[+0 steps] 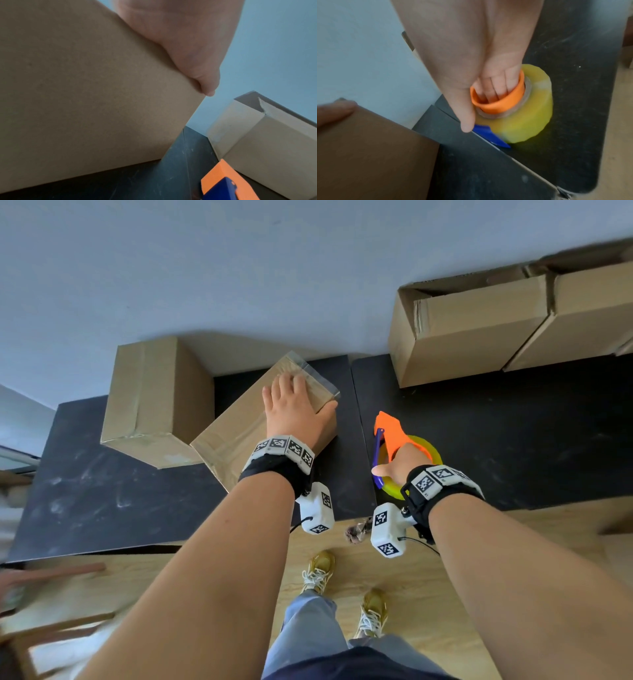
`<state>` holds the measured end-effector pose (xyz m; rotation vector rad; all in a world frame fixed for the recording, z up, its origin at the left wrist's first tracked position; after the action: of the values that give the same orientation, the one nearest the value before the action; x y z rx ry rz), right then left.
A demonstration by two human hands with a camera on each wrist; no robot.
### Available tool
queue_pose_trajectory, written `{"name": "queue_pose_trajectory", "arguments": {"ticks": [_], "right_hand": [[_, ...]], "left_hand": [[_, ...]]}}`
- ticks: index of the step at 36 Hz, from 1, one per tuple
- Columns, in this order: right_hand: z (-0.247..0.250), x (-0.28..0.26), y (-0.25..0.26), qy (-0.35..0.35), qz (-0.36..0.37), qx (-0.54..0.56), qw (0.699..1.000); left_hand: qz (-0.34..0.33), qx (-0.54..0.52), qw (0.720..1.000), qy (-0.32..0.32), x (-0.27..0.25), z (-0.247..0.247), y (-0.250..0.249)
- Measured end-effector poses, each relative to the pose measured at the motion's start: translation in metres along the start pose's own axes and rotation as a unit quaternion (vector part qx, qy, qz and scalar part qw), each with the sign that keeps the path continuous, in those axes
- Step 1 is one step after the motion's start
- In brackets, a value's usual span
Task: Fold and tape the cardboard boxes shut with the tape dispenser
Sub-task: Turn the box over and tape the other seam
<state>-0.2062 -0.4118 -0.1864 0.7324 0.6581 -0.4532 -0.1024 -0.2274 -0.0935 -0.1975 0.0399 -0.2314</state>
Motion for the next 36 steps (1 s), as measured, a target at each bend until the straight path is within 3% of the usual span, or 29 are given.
{"name": "queue_pose_trajectory", "arguments": {"ticks": [2, 4, 6, 17, 28, 33, 36], "right_hand": [[0.008, -0.006, 0.002, 0.004, -0.013, -0.018, 1.000], [0.024, -0.016, -0.002, -0.047, -0.071, -0.047, 0.995], [0.037, -0.021, -0.001, -0.088, -0.080, -0.028, 0.992], [0.058, -0.059, 0.029, -0.140, 0.043, 0.052, 0.988], [0.047, -0.070, 0.071, -0.142, 0.165, 0.102, 0.971], [0.034, -0.064, 0.084, -0.128, 0.179, 0.079, 0.972], [0.029, -0.061, 0.083, -0.130, 0.177, 0.072, 0.973]], "left_hand": [[-0.007, 0.003, 1.000, -0.002, -0.001, 0.001, -0.001], [-0.023, 0.005, 1.000, -0.001, -0.005, 0.001, -0.005], [-0.044, -0.004, 0.999, 0.011, -0.010, 0.000, -0.009], [-0.108, 0.038, 0.985, 0.130, -0.037, 0.012, -0.037], [-0.122, 0.134, 0.978, 0.101, -0.084, 0.026, -0.017], [-0.094, 0.069, 0.985, 0.131, -0.096, 0.015, 0.003], [-0.079, 0.002, 0.992, 0.096, -0.099, 0.018, 0.015]]}}
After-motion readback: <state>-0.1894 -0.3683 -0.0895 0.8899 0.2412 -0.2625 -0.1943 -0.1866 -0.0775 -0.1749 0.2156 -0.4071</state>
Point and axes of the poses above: each hand's wrist, its own x-axis towards the middle knuckle, its own z-axis out of the back of the hand, y = z × x, the point moved 7 cm from there along x, towards the middle knuckle, and after that the axes turned 10 degrees about y, right-handed, at the moved point
